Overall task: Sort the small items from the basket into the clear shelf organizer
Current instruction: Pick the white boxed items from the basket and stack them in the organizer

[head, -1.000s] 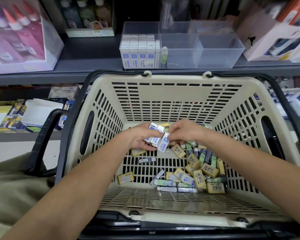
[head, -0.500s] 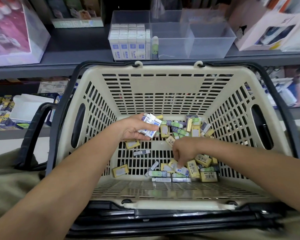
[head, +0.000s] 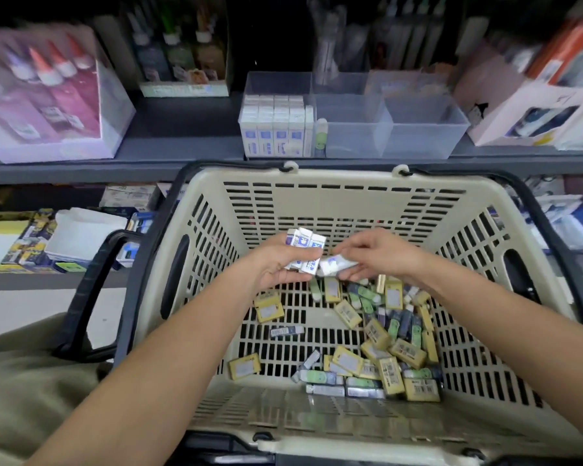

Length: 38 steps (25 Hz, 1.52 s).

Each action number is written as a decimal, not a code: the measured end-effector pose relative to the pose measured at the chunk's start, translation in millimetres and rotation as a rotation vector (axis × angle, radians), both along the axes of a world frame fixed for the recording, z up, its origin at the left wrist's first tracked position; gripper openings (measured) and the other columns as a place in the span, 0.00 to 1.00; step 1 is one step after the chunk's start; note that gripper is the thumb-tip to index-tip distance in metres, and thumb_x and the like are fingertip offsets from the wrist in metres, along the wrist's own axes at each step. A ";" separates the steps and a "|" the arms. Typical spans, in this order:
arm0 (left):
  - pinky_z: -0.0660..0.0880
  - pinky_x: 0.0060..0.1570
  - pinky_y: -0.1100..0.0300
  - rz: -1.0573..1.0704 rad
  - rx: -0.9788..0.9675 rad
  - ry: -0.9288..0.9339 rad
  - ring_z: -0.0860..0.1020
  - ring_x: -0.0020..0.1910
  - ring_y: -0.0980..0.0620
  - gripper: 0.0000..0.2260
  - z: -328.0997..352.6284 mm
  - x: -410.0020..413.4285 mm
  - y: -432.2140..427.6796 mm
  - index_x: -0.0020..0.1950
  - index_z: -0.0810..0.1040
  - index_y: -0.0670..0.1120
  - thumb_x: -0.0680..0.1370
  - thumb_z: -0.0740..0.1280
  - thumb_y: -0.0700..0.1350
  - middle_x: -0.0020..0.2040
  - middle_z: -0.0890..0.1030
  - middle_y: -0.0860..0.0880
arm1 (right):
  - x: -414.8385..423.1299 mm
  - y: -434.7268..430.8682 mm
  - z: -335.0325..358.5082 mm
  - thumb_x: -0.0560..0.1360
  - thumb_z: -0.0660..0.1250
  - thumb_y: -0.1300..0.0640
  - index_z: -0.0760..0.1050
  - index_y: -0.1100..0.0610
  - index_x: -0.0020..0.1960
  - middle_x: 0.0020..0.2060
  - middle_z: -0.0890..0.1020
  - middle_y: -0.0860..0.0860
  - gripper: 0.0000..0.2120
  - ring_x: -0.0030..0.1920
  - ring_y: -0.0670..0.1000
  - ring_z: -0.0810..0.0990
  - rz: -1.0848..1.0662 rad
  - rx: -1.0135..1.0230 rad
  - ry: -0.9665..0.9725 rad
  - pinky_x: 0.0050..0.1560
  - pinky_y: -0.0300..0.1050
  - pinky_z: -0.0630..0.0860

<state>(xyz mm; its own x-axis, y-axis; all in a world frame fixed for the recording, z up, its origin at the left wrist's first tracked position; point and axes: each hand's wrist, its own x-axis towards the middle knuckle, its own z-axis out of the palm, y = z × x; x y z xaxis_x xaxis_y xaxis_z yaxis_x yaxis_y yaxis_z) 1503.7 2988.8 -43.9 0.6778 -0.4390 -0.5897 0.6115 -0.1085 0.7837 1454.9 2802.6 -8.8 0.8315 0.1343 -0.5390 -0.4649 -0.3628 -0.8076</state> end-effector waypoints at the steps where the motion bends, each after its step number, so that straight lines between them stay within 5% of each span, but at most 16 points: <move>1: 0.80 0.34 0.60 0.058 -0.030 -0.016 0.83 0.36 0.54 0.10 6.9 2.9 -0.2 0.47 0.77 0.44 0.69 0.73 0.36 0.36 0.85 0.49 | 3.0 -0.9 5.5 0.79 0.60 0.62 0.74 0.62 0.57 0.47 0.82 0.59 0.09 0.40 0.48 0.85 -0.117 0.141 0.028 0.41 0.36 0.81; 5: 0.79 0.33 0.60 0.181 -0.135 -0.093 0.82 0.35 0.56 0.08 33.3 9.2 -0.6 0.46 0.78 0.46 0.70 0.73 0.36 0.36 0.84 0.51 | 8.7 4.3 21.7 0.77 0.60 0.64 0.76 0.63 0.52 0.46 0.83 0.59 0.08 0.43 0.51 0.84 -0.342 0.525 -0.005 0.43 0.38 0.81; 10: 0.81 0.41 0.54 0.257 -0.188 -0.190 0.82 0.41 0.50 0.10 61.3 14.1 4.4 0.49 0.79 0.43 0.70 0.73 0.37 0.41 0.83 0.47 | 14.0 22.6 40.2 0.73 0.68 0.59 0.80 0.52 0.45 0.39 0.84 0.45 0.04 0.39 0.40 0.81 -0.010 0.125 -0.297 0.42 0.29 0.74; 16: 0.79 0.34 0.61 0.381 -0.240 -0.371 0.83 0.38 0.54 0.12 96.7 34.7 21.3 0.52 0.76 0.45 0.71 0.73 0.39 0.39 0.85 0.49 | 46.2 27.5 72.4 0.79 0.58 0.66 0.77 0.55 0.51 0.44 0.82 0.53 0.11 0.39 0.47 0.84 -0.227 0.456 -0.287 0.40 0.35 0.79; 20: 0.78 0.35 0.60 0.366 -0.183 -0.523 0.83 0.40 0.52 0.12 117.7 53.5 16.7 0.52 0.75 0.46 0.72 0.72 0.39 0.45 0.84 0.47 | 72.8 31.1 90.0 0.77 0.62 0.63 0.79 0.56 0.51 0.42 0.83 0.49 0.08 0.39 0.40 0.81 -0.133 0.179 -0.486 0.41 0.30 0.74; 24: 0.79 0.39 0.57 0.282 -0.188 -0.576 0.83 0.45 0.48 0.12 120.0 65.0 14.4 0.53 0.75 0.47 0.73 0.72 0.40 0.48 0.84 0.47 | 93.9 29.3 103.1 0.71 0.70 0.62 0.78 0.55 0.43 0.29 0.81 0.46 0.03 0.28 0.40 0.75 -0.240 0.171 -0.531 0.27 0.29 0.67; 30: 0.78 0.37 0.61 0.371 -0.196 -0.569 0.83 0.42 0.53 0.15 113.2 74.5 26.6 0.56 0.74 0.47 0.71 0.73 0.40 0.47 0.84 0.48 | 117.7 26.2 111.0 0.74 0.64 0.68 0.75 0.55 0.55 0.33 0.83 0.50 0.13 0.29 0.45 0.81 -0.168 0.180 -0.594 0.27 0.35 0.75; 35: 0.78 0.37 0.61 0.482 -0.149 -0.568 0.83 0.44 0.52 0.15 106.7 80.6 33.1 0.55 0.74 0.48 0.71 0.73 0.40 0.48 0.83 0.47 | 157.3 10.9 128.1 0.71 0.71 0.57 0.76 0.53 0.49 0.35 0.81 0.53 0.08 0.29 0.44 0.81 -0.290 -0.312 -0.775 0.34 0.41 0.75; 38: 0.78 0.36 0.63 0.485 -0.115 -0.618 0.83 0.42 0.54 0.14 105.9 81.9 34.9 0.52 0.74 0.50 0.71 0.73 0.41 0.46 0.83 0.49 | 169.3 11.9 127.7 0.74 0.67 0.58 0.74 0.48 0.49 0.35 0.80 0.45 0.07 0.32 0.41 0.81 -0.231 -0.474 -0.814 0.29 0.29 0.72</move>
<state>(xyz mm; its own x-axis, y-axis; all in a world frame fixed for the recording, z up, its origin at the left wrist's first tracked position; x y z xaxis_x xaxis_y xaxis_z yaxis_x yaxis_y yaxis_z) 1585.6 3023.6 62.0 0.9988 -0.0467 -0.0136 0.0210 0.1606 0.9868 1624.1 2814.5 118.8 0.9526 -0.1620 0.2574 0.0713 -0.7037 -0.7069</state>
